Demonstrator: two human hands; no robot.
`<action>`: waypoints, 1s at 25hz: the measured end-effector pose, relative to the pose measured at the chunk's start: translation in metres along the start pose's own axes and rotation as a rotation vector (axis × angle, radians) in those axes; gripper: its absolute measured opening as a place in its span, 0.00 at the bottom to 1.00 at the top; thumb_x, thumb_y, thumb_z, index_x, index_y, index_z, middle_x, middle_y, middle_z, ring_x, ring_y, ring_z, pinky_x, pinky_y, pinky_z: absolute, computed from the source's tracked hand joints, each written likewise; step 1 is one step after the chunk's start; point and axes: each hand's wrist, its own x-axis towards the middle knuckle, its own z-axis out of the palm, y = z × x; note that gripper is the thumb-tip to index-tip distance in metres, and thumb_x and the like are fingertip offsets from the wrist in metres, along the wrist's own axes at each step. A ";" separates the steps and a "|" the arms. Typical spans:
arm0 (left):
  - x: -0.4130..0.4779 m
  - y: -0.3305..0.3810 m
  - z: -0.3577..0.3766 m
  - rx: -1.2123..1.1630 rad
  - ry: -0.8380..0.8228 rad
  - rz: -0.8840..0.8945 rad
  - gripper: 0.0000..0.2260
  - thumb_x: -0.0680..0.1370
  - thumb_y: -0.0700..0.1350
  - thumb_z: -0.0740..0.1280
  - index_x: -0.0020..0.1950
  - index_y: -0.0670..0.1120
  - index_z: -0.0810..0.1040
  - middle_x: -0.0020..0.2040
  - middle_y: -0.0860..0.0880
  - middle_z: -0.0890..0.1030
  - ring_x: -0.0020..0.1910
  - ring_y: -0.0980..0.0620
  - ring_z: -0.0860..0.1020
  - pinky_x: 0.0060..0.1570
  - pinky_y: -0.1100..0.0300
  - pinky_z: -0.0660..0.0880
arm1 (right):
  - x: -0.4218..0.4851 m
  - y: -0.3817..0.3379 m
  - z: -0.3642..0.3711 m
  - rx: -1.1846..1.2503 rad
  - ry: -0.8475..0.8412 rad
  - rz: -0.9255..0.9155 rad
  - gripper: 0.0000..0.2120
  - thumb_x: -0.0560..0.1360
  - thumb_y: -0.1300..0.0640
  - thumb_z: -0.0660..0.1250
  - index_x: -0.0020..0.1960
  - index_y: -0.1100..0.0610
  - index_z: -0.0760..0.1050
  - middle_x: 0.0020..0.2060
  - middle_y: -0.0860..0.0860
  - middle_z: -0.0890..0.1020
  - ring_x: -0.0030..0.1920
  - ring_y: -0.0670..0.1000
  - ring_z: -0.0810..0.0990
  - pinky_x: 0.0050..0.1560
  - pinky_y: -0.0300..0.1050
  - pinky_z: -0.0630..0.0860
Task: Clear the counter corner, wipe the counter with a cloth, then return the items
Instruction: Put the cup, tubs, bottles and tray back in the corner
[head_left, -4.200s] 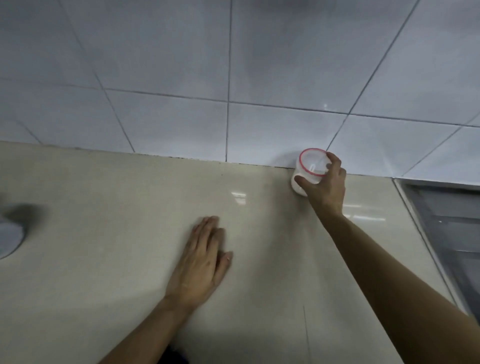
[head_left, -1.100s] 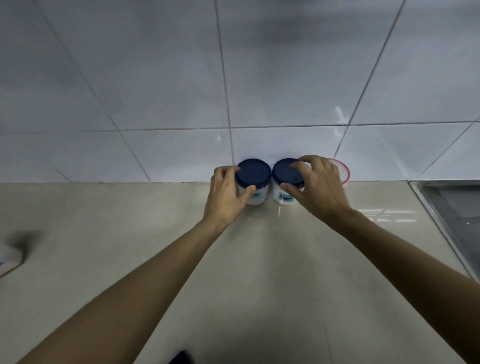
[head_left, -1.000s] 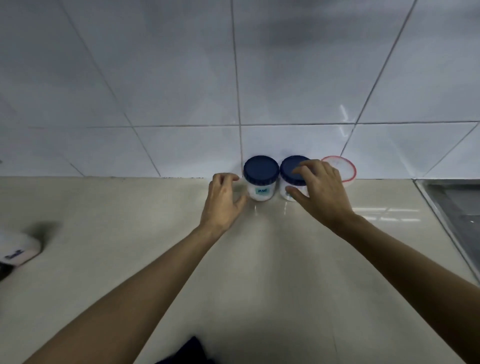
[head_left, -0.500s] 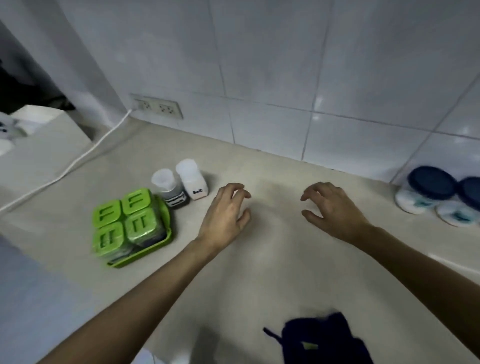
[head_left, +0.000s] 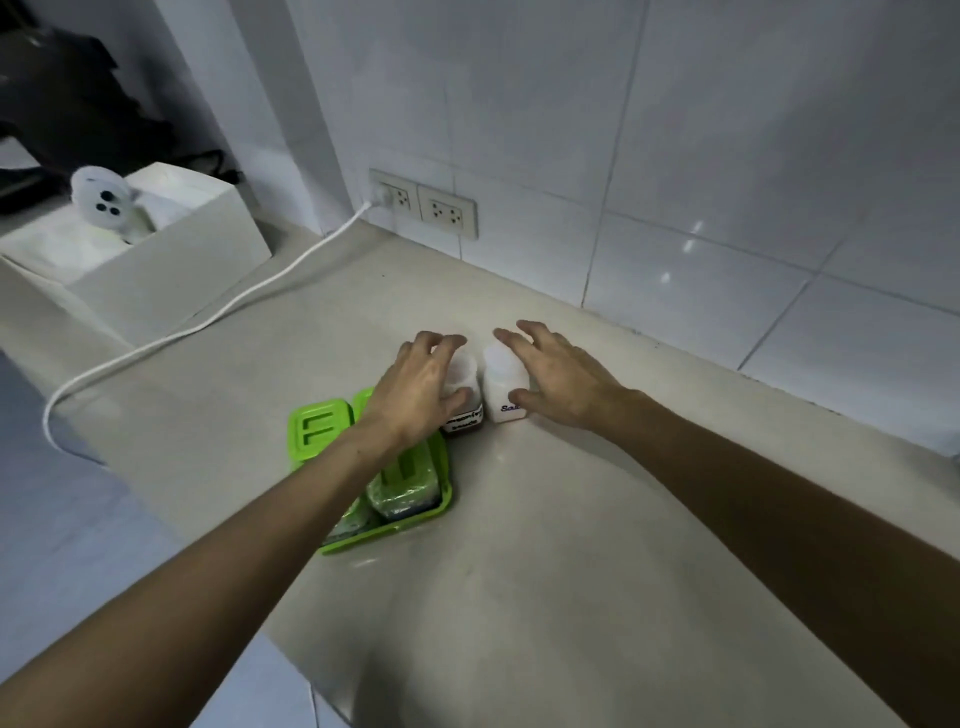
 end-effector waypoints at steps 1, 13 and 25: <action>0.003 -0.002 0.004 -0.014 -0.013 0.009 0.26 0.76 0.50 0.66 0.72 0.49 0.64 0.67 0.44 0.69 0.64 0.42 0.69 0.62 0.49 0.71 | 0.008 -0.003 0.000 -0.025 -0.035 -0.001 0.34 0.75 0.52 0.66 0.76 0.50 0.53 0.74 0.55 0.58 0.70 0.58 0.65 0.65 0.55 0.69; 0.027 0.085 -0.003 0.044 -0.239 0.380 0.24 0.75 0.52 0.69 0.70 0.52 0.69 0.65 0.51 0.75 0.59 0.49 0.76 0.54 0.61 0.69 | -0.097 0.094 -0.027 0.098 0.117 0.078 0.25 0.74 0.49 0.66 0.67 0.48 0.63 0.60 0.51 0.71 0.54 0.56 0.76 0.52 0.51 0.74; 0.080 0.354 0.083 -0.102 -0.207 0.611 0.23 0.74 0.50 0.70 0.68 0.51 0.71 0.65 0.50 0.76 0.58 0.47 0.77 0.59 0.55 0.72 | -0.271 0.299 -0.078 -0.102 0.316 0.595 0.26 0.74 0.51 0.68 0.68 0.54 0.65 0.58 0.60 0.75 0.48 0.65 0.78 0.47 0.54 0.75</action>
